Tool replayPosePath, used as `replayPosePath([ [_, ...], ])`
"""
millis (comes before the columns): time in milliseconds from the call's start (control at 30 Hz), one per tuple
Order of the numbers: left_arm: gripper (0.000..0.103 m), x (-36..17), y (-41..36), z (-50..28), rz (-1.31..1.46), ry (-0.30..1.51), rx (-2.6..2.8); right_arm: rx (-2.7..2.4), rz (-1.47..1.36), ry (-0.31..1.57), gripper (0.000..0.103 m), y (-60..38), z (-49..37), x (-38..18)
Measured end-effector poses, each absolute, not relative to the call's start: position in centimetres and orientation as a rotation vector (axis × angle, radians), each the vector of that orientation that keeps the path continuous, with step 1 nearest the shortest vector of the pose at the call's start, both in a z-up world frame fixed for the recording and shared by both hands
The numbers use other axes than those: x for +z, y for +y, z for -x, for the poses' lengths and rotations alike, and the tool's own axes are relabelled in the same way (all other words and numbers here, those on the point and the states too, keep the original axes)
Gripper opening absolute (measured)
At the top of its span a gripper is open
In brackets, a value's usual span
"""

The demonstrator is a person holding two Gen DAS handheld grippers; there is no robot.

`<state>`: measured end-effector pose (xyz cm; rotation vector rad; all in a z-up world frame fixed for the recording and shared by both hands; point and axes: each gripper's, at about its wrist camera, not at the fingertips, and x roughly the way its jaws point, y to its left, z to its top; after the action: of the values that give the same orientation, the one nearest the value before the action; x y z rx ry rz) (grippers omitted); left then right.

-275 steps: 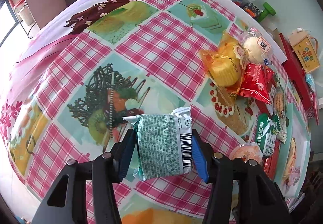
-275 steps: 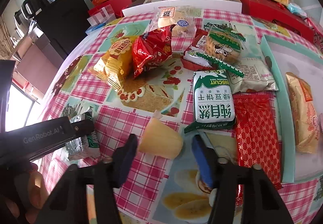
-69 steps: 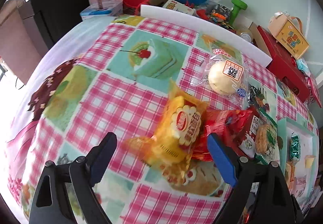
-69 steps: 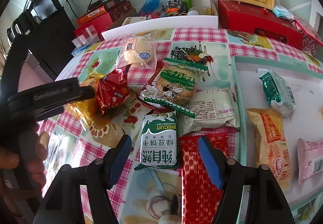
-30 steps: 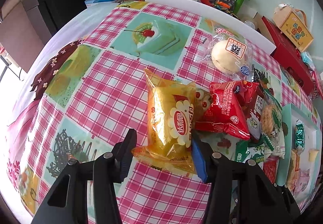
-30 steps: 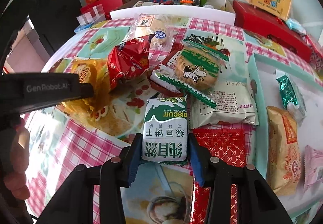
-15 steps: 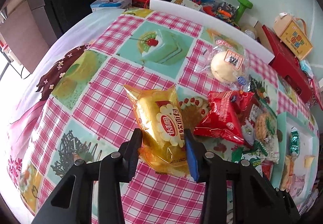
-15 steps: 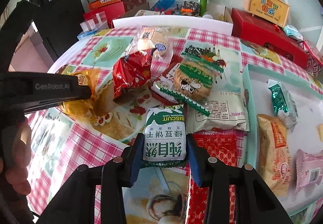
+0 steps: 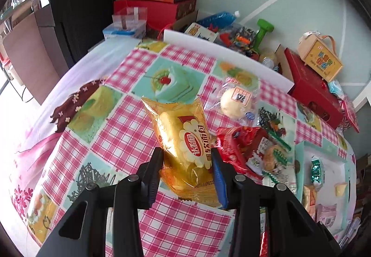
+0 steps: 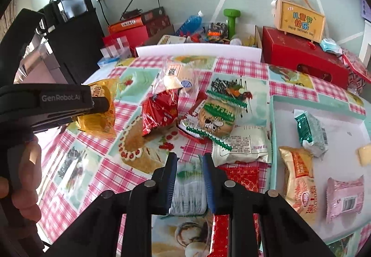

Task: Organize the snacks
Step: 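Lift and carry the yellow bread bag and green biscuit box over the white tray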

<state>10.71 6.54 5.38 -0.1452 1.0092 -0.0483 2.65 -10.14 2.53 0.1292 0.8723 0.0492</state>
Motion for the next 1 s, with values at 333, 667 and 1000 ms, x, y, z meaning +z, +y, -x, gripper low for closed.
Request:
replayPosePath([
  [333, 0.042, 3.5, 6.3, -10.8, 0.150, 1.074, -0.050, 0.045, -0.209, 0.908, 0.025, -11.9, -2.9, 1.4],
  [667, 0.042, 2.6, 7.0, -11.0, 0.191, 1.104, -0.057, 0.075, -0.201, 0.981, 0.054, -10.4, -3.9, -0.6],
  [1000, 0.042, 1.5, 6.0, -11.2, 0.118, 1.147, -0.007, 0.118, -0.131, 1.104, 0.054, -8.3, -3.9, -2.9],
])
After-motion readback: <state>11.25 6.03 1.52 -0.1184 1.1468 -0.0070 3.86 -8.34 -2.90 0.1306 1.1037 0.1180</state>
